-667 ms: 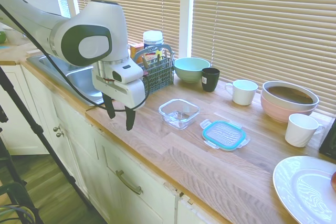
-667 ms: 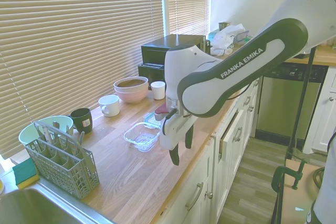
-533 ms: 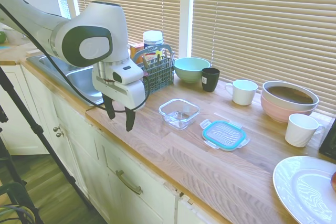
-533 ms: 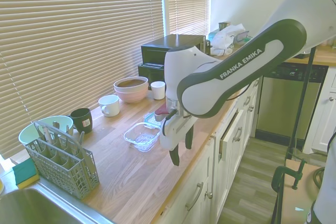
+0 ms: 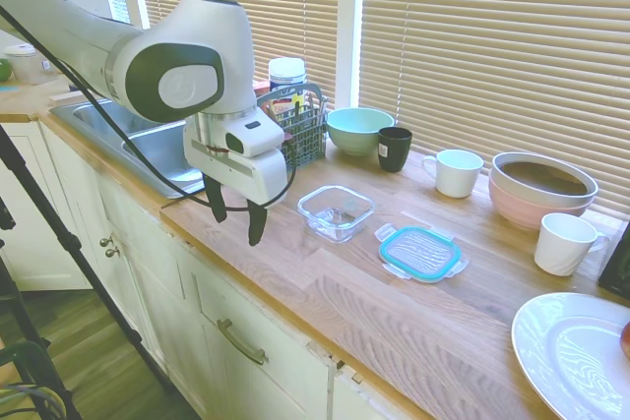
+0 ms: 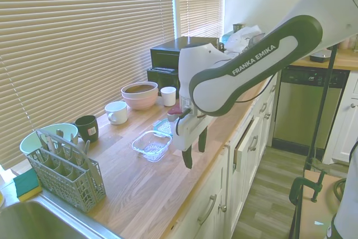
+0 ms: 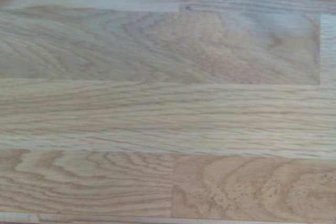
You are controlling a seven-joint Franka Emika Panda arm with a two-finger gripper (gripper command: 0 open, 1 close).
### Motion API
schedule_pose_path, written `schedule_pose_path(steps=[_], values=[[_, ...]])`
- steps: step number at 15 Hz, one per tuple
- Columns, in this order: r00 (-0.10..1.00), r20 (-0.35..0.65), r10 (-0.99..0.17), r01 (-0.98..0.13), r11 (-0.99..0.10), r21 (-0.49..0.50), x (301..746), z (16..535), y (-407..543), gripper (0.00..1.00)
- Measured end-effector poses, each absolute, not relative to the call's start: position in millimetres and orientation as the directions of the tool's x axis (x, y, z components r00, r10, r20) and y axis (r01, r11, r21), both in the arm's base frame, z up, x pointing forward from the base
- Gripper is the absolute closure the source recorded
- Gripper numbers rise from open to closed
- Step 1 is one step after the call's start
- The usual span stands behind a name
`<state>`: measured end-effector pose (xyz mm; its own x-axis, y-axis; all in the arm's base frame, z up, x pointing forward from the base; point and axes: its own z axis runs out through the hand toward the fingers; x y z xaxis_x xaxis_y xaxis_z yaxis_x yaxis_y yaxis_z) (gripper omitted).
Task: Cover the lid of the food container
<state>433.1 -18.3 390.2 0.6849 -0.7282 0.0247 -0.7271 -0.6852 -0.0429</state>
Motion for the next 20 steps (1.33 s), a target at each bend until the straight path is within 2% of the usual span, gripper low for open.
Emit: schedule_pose_path(steps=[10, 15, 20], values=[[0.665, -0.009, -0.747, -0.745, -0.662, -0.084, 481.0, 446.1, -155.1, 0.0], [0.652, -0.057, -0.756, -0.757, -0.643, -0.119, 525.8, 449.9, -224.0, 0.0], [0.666, -0.054, -0.744, -0.742, -0.652, -0.16, 567.6, 435.5, -283.0, 0.0]])
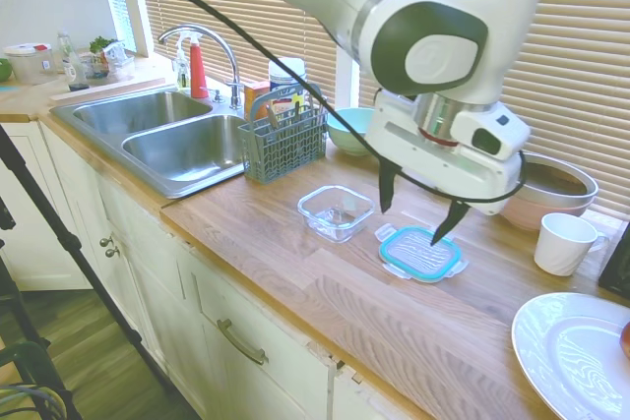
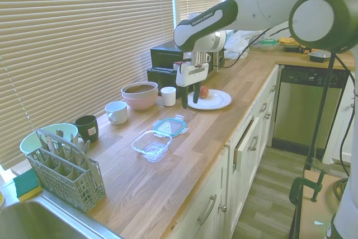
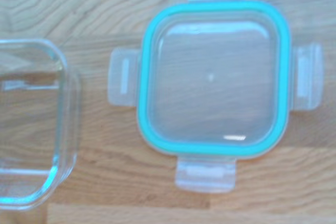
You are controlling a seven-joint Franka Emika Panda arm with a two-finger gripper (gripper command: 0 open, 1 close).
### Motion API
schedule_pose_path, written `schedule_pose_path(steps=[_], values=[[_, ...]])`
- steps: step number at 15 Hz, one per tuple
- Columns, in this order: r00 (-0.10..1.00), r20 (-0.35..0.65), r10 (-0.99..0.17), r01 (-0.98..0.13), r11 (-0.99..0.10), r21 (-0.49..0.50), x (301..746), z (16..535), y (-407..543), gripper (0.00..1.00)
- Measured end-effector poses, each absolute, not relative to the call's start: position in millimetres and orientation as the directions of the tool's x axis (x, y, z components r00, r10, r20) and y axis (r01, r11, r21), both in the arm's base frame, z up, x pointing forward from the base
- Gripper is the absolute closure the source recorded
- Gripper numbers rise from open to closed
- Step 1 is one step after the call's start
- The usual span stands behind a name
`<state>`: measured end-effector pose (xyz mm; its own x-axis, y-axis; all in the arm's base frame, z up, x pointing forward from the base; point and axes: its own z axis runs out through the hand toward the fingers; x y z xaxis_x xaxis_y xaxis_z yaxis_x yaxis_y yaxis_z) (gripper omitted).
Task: Cover the lid of the food container
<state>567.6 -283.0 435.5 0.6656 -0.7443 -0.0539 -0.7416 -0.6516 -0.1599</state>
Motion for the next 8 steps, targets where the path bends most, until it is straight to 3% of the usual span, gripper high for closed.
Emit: schedule_pose_path(steps=[8], values=[[0.684, -0.118, -0.72, -0.728, -0.666, -0.163, 629.4, 377.0, -331.1, 0.0]])
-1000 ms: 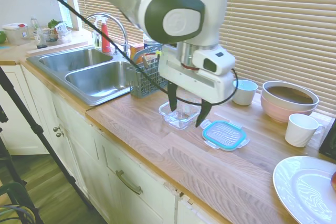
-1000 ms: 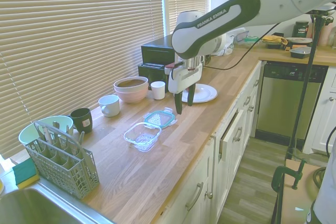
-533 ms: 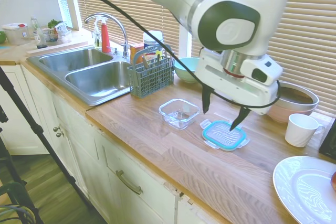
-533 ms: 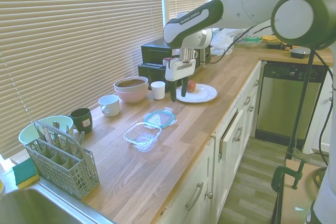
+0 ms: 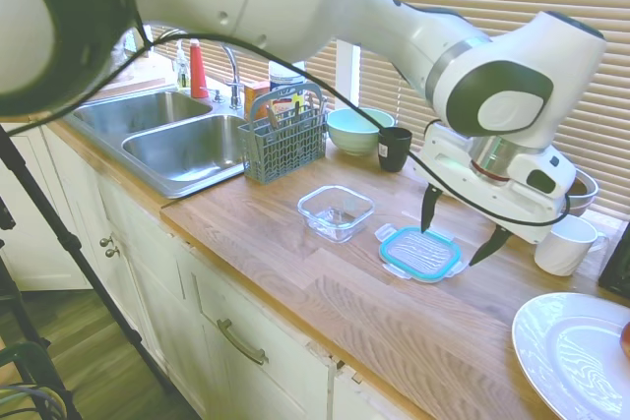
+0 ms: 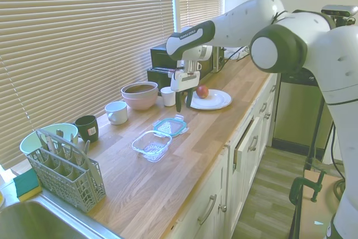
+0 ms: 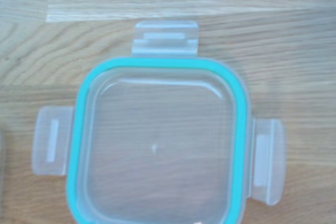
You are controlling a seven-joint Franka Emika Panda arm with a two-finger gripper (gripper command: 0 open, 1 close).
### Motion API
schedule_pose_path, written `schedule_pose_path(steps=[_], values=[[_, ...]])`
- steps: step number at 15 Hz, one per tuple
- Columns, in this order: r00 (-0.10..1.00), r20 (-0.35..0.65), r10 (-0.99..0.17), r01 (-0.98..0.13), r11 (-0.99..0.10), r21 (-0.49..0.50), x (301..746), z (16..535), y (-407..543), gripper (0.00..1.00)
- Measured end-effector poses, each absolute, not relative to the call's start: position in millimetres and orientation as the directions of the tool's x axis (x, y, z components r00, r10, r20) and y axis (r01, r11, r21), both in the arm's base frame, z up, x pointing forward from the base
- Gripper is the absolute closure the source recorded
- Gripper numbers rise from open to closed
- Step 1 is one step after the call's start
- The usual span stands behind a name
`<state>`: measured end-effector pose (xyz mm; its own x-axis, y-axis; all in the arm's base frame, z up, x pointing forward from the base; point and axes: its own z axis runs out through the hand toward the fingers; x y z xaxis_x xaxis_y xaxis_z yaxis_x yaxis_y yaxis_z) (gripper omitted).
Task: Cover the lid of the food container
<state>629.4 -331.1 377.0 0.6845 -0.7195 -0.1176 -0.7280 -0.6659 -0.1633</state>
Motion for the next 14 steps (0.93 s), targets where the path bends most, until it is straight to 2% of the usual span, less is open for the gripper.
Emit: schedule_pose_path(steps=[7, 14], values=[[0.706, -0.131, -0.696, -0.708, -0.684, -0.176, 661.3, 351.9, -332.5, 0.0], [0.701, -0.185, -0.689, -0.713, -0.679, -0.173, 661.6, 329.4, -333.2, 0.0]])
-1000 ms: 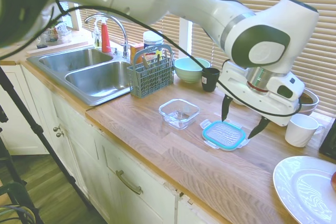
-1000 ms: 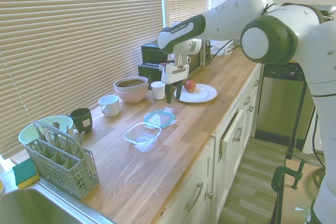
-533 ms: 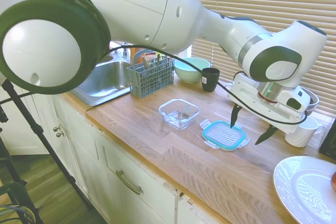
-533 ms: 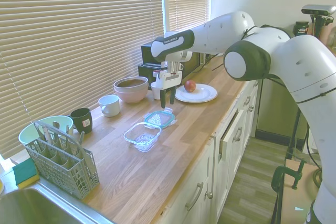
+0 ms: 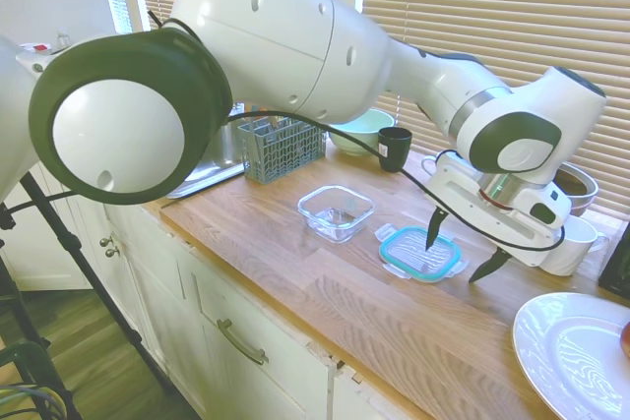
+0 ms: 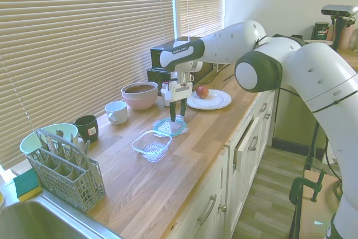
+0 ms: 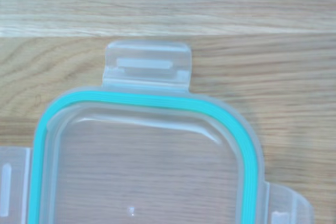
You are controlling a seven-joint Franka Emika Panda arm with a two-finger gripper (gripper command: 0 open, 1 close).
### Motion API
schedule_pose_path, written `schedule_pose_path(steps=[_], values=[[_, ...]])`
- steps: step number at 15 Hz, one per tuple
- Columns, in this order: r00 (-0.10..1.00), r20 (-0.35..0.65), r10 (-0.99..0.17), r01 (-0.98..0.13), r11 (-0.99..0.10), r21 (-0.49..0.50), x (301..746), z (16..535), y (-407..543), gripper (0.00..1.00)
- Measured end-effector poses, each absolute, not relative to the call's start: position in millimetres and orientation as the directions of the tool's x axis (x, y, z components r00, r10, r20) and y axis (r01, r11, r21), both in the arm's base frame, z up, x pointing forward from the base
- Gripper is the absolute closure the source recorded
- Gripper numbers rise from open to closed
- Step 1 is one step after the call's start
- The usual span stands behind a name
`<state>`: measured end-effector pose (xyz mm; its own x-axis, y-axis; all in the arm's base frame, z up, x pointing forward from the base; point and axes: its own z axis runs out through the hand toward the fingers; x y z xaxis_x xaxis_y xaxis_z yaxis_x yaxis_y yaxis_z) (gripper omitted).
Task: Cover the lid of the food container
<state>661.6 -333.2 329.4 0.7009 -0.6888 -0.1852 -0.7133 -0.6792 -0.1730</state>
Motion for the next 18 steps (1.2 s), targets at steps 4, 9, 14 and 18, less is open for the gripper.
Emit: schedule_pose_path(steps=[4, 9, 14, 18], values=[[0.697, -0.207, -0.686, -0.717, -0.673, -0.183, 662.1, 328.3, -328.8, 0.0], [0.694, -0.22, -0.685, -0.719, -0.669, -0.186, 662.8, 327.3, -326.1, 0.0], [0.686, -0.231, -0.69, -0.727, -0.661, -0.185, 664.3, 326.7, -321.5, 1.0], [0.683, -0.233, -0.693, -0.73, -0.657, -0.186, 664.6, 326.2, -320.9, 1.0]])
